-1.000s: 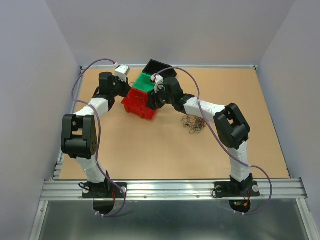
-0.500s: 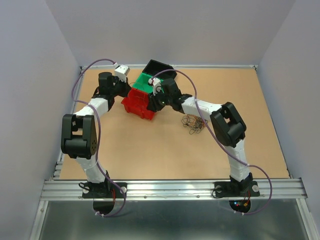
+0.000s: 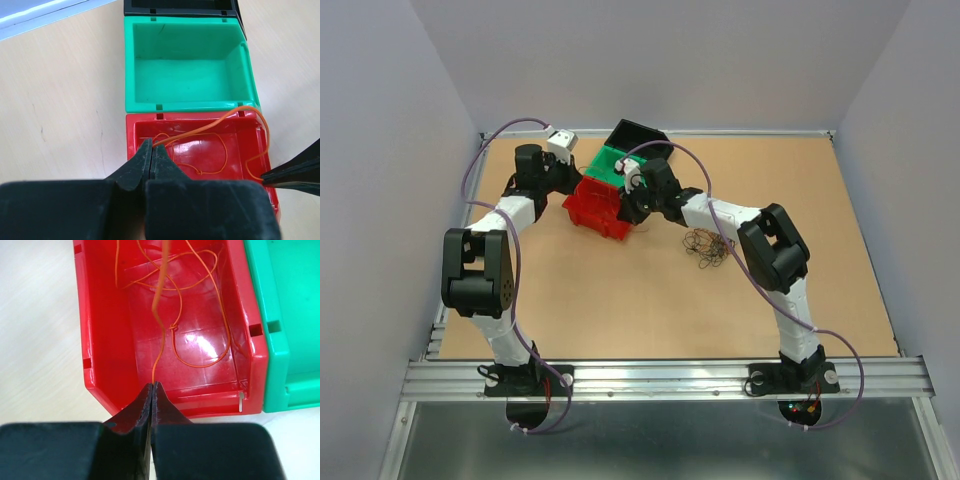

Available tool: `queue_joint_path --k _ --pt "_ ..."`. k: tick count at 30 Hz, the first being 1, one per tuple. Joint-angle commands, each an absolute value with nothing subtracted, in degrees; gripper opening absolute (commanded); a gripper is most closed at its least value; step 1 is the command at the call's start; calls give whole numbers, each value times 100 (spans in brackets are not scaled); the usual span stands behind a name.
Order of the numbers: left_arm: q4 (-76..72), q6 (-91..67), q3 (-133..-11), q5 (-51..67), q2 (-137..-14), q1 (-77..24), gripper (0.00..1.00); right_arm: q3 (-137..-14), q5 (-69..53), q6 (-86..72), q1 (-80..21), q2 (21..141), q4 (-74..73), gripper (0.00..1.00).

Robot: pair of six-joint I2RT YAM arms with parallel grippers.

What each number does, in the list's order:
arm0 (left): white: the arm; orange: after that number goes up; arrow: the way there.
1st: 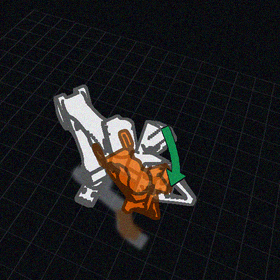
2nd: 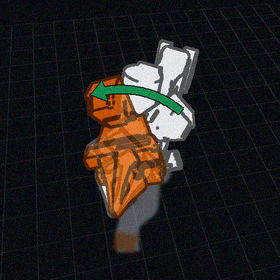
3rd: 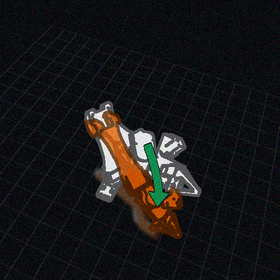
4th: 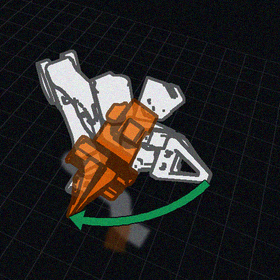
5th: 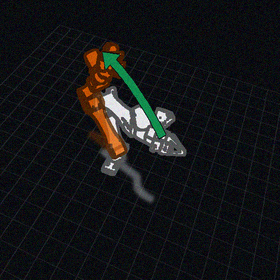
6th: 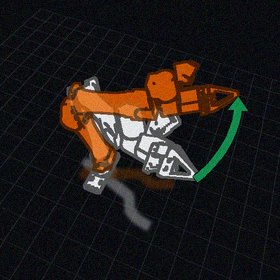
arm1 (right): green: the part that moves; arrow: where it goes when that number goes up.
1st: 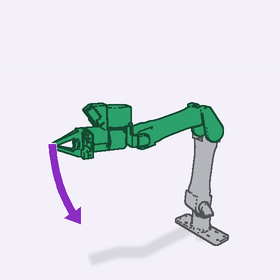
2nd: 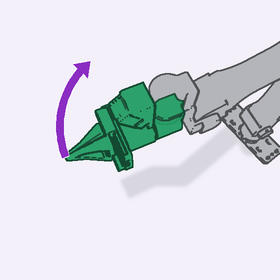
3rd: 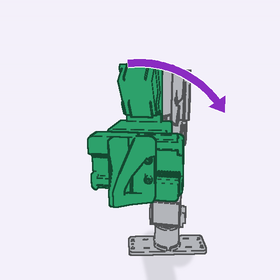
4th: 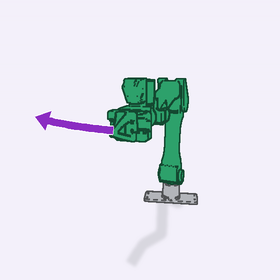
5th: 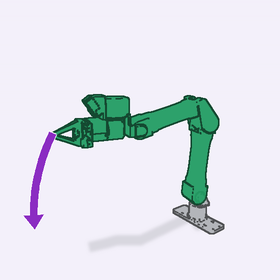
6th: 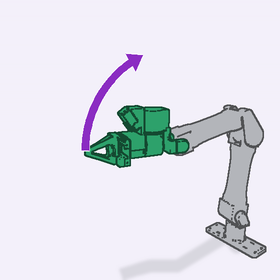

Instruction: Untangle the cables

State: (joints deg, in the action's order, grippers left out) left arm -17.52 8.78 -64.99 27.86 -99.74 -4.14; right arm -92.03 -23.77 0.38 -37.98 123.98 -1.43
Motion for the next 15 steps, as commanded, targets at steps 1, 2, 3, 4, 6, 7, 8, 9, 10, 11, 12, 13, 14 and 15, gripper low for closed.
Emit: queue_joint_path --k 1,2,3,4,6,7,8,9,10,11,12,13,14,15 --pt "-1854 809 -6732 2962 -9949 -369 0 -9493 -2303 176 -3841 12288 -211 1" --pt "-1846 800 -6741 2962 -9975 -352 0 -9449 -2277 193 -3841 12235 -211 1" --pt "-1828 809 -6759 2971 -9984 -343 0 -9326 -2259 202 -3850 12182 -211 1" --pt "-1819 800 -6785 2971 -10028 -334 0 -9264 -2250 254 -3841 12060 -211 1" --pt "-1802 791 -6829 2979 -10055 -308 0 -9037 -2198 316 -3841 11840 -211 1" --pt "-1793 782 -6838 2979 -10072 -299 0 -8948 -2154 325 -3850 11761 -211 1" --pt "-1784 765 -6847 2971 -10107 -281 0 -8843 -2101 343 -3841 11673 -220 1" --pt "-1775 747 -6864 2979 -10134 -264 0 -8624 -1996 360 -3850 11559 -228 0" --pt "-1767 730 -6890 2988 -10160 -246 0 -8509 -1934 413 -3850 11358 -237 1" --pt "-1758 721 -6899 2997 -10178 -229 0 -8386 -1855 430 -3850 11234 -263 0" --pt "-1749 703 -6908 2988 -10195 -202 0 -8280 -1707 448 -3841 11128 -298 0" --pt "-1749 686 -6917 3006 -10195 -185 0 -8157 -1627 466 -3841 11040 -334 1" --pt "-1749 677 -6943 3015 -10221 -167 0 -7974 -1548 483 -3841 10935 -369 1" --pt "-1749 659 -6943 3023 -10222 -150 0 -7876 -1486 492 -3841 10794 -447 0"
